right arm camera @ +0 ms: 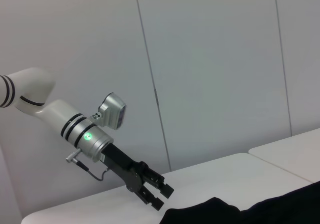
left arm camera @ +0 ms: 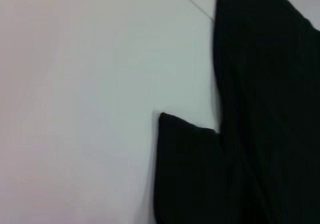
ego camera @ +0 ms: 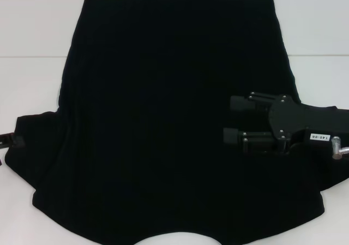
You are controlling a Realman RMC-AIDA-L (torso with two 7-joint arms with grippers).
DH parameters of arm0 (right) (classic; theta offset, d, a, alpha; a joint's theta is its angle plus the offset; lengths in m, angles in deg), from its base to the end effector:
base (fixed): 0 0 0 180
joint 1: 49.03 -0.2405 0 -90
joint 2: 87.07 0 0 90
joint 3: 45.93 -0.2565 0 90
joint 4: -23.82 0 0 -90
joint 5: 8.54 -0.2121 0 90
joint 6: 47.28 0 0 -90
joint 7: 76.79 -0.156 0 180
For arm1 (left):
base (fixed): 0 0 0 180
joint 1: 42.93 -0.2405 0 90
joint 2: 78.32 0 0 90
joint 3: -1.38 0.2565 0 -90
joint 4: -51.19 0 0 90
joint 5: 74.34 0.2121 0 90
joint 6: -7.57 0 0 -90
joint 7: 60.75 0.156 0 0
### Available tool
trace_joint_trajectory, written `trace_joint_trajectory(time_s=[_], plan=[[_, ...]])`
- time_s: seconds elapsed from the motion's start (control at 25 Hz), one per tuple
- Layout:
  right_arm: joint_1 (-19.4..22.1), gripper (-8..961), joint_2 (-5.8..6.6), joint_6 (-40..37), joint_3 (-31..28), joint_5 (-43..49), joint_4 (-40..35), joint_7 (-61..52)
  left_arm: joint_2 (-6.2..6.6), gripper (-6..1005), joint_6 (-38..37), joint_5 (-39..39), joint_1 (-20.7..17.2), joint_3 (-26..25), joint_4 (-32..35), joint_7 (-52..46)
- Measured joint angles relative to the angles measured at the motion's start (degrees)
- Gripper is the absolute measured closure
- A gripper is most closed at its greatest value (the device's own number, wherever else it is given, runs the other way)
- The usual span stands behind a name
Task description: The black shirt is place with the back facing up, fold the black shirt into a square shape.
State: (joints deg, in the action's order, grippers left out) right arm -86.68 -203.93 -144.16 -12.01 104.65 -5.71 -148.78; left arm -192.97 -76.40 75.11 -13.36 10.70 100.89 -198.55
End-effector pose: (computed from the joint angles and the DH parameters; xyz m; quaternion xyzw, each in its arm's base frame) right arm 0.2188 0.3478 -0.0046 -0.9361 0.1366 0.3136 0.0821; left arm -0.3815 0.3223 0.0966 -0.6295 -0.7098 -0.1709 0.2660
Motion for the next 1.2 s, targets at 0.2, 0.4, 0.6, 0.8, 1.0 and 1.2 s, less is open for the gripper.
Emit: trace_joint_trajectory(time_s=[0.2,0.4,0.6,0.8,1.0,1.2], plan=[[0.0,70,0.12,0.1,0.0,0.0,0.0,0.0,0.07,65,3.0,1.0,0.6,1.6,-1.5,-0.6],[0.0,70,0.2,0.3,0.0,0.0,0.0,-0.1,0.05,65,5.1,1.2,1.1,2.6,-2.5,-0.9],[0.0,70,0.26,0.2,-0.5,-0.1,0.0,-0.2,0.07,64,5.7,1.3,1.3,2.8,-2.5,-1.5],[0.0,70,0.32,0.1,-0.6,-0.1,0.0,-0.3,0.08,64,6.2,1.4,1.4,2.8,-2.5,-1.5],[0.0,70,0.36,0.3,-0.7,-0.1,0.0,-0.3,0.13,64,6.3,1.5,1.4,2.8,-2.5,-1.6],[0.0,70,0.42,0.3,-1.1,-0.1,0.0,-0.3,0.07,64,6.3,1.5,1.4,3.4,-2.6,-1.6]])
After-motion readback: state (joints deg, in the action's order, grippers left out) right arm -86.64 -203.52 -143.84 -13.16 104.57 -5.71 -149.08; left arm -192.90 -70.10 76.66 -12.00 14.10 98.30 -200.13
